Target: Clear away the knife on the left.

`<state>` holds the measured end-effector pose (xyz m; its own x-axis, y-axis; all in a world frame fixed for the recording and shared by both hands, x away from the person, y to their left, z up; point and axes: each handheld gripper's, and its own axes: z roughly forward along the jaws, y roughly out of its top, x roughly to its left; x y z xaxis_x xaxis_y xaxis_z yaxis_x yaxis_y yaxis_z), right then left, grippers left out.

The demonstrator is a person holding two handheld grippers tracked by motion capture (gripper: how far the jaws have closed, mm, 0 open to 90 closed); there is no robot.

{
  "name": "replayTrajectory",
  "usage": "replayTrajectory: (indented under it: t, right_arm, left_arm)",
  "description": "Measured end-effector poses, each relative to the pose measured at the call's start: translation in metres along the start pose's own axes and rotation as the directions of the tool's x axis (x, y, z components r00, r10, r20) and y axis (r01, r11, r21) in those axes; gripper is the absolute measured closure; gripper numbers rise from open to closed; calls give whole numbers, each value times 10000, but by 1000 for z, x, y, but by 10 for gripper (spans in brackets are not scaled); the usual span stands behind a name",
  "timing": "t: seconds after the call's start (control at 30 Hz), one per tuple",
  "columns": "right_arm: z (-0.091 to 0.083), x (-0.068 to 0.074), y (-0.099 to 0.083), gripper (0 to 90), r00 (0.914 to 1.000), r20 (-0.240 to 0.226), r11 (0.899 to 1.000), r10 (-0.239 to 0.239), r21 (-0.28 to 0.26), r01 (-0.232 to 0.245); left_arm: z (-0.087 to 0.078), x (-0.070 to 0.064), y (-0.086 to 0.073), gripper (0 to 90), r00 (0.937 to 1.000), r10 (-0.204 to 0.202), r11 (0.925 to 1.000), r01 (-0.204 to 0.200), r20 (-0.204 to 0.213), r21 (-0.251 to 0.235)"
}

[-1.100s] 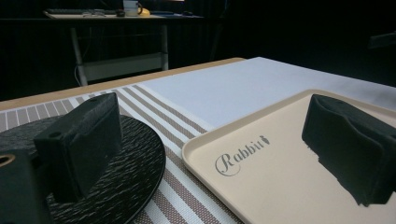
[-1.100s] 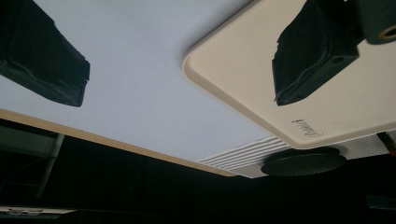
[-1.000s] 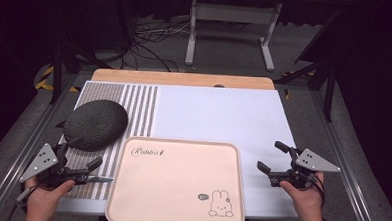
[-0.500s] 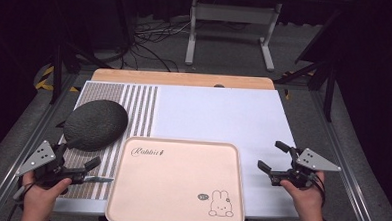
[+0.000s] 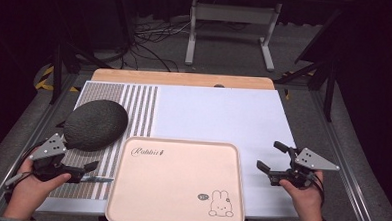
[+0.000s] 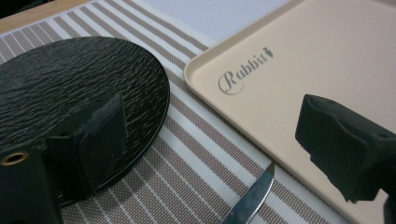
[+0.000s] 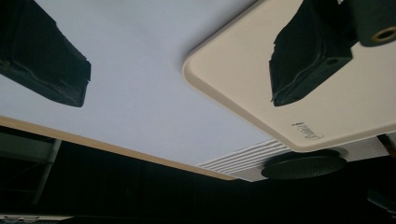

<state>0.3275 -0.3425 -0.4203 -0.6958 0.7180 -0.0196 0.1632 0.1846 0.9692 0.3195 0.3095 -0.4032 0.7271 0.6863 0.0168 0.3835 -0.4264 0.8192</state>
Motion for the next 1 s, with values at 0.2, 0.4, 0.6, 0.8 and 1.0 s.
replayTrajectory:
  t: [0.2,0.4,0.6,0.8,1.0]
  right_arm:
    - [1,1,0,59,10000,-40,10000,-51,60,52]
    - [2,1,0,59,9999,-147,10000,-10,81,12]
    - [3,1,-1,58,9998,-163,9999,-68,135,70]
    - [3,1,-1,57,9998,-182,9999,-51,155,54]
    - [3,1,-1,56,9997,-225,9998,-50,181,54]
  left_arm:
    - [-3,4,8,94,9996,248,9952,-260,143,940]
    - [-6,7,16,93,9974,558,9799,-636,464,1889]
    - [-5,7,22,92,9927,1088,9540,-1188,512,2753]
    - [-2,6,25,92,9876,1424,9255,-1564,656,3449]
    - [3,5,28,97,9801,1777,8843,-1985,887,4227]
